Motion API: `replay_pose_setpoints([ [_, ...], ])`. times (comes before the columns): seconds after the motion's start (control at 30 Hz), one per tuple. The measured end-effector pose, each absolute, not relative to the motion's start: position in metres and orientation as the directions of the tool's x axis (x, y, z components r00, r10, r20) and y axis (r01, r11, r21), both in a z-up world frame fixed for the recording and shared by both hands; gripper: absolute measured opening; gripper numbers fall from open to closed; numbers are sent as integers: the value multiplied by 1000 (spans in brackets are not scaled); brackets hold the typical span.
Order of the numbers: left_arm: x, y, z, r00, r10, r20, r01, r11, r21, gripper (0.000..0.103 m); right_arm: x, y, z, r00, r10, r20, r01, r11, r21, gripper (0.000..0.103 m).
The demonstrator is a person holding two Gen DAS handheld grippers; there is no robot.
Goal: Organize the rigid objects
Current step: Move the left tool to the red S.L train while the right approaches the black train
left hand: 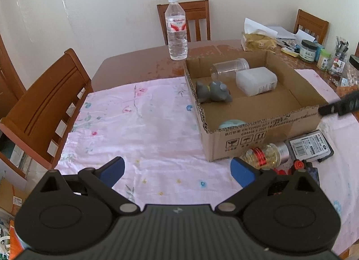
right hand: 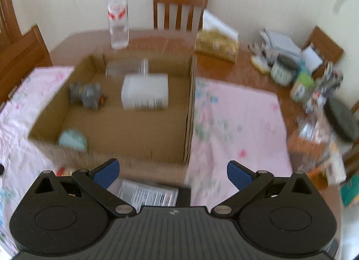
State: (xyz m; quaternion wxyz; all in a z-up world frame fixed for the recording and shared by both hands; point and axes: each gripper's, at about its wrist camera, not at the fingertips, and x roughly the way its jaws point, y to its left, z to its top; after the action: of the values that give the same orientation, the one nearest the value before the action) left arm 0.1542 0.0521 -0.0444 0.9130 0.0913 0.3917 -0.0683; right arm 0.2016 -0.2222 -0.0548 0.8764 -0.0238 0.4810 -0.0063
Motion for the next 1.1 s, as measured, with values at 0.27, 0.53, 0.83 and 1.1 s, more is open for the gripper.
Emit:
replay_pose_setpoints([
  [0.27,147,55,-55,653,-63,-755,213,971,104,100,204,-195,-101,477,-59,-877,-3,998,-69,103],
  [0.53,144,62,-61,633,-71,-771,215,973,87,100,201,-174,-103,465,-6,-885,-58,998,-37,103],
  [0.83,144,61,-63,632,-97,-769,239,968,74,100,188,-165,-114,423,-67,-904,-70,992,-107,103],
  [1.1,144,55,-66,615,-144,-775,297,953,59,100,166,-175,-122,397,-112,-911,-30,991,-134,103],
])
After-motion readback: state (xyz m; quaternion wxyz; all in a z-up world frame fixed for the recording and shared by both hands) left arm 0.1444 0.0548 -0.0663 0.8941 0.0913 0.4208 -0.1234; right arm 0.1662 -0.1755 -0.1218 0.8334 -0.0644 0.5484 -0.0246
